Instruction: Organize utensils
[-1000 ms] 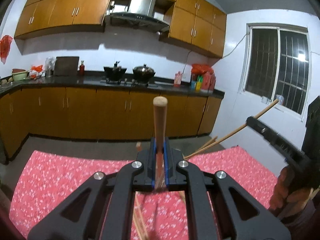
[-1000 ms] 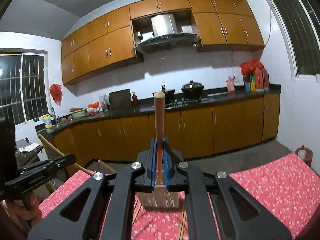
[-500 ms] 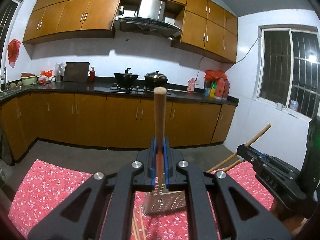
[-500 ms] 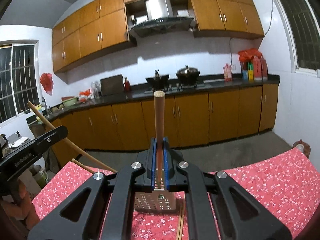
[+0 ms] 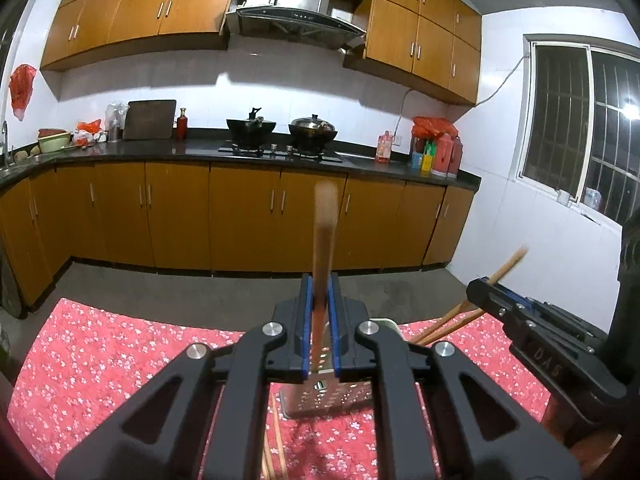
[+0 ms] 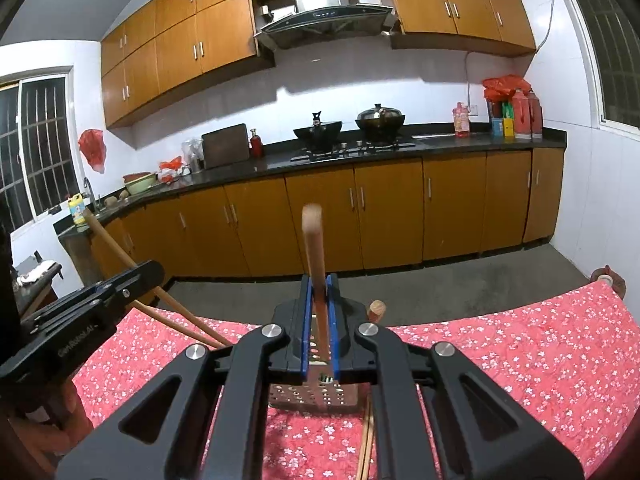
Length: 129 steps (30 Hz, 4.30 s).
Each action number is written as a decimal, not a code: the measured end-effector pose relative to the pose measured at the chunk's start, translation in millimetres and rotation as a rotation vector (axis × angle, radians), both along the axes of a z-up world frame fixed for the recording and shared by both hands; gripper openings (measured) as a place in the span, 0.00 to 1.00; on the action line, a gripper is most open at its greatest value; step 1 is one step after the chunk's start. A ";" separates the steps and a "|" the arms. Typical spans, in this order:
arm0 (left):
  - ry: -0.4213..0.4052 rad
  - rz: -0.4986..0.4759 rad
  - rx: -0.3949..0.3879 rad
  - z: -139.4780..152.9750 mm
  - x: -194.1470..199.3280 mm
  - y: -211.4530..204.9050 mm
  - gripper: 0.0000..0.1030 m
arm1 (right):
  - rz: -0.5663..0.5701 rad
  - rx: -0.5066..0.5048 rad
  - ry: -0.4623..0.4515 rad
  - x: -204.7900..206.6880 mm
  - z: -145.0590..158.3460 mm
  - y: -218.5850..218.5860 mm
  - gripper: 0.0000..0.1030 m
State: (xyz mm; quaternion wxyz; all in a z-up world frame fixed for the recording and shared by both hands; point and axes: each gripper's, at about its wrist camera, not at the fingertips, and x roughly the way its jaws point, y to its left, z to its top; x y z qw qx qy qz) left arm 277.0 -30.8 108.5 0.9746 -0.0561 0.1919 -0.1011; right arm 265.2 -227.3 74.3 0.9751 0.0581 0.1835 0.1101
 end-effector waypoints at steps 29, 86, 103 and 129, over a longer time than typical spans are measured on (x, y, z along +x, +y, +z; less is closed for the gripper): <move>0.295 0.120 0.045 -120.4 -68.9 84.1 0.22 | -0.107 0.026 0.413 -28.7 -150.8 -64.7 0.20; 0.512 0.113 0.121 -214.9 -38.9 58.7 0.08 | -0.180 -0.108 0.486 -25.4 -204.4 -60.2 0.07; 0.503 0.140 0.048 -214.9 -36.8 83.7 0.09 | -0.208 -0.090 0.480 -19.5 -204.5 -73.9 0.08; 0.503 0.141 0.052 -214.6 -37.3 83.1 0.09 | -0.209 -0.099 0.478 -18.0 -205.2 -73.6 0.08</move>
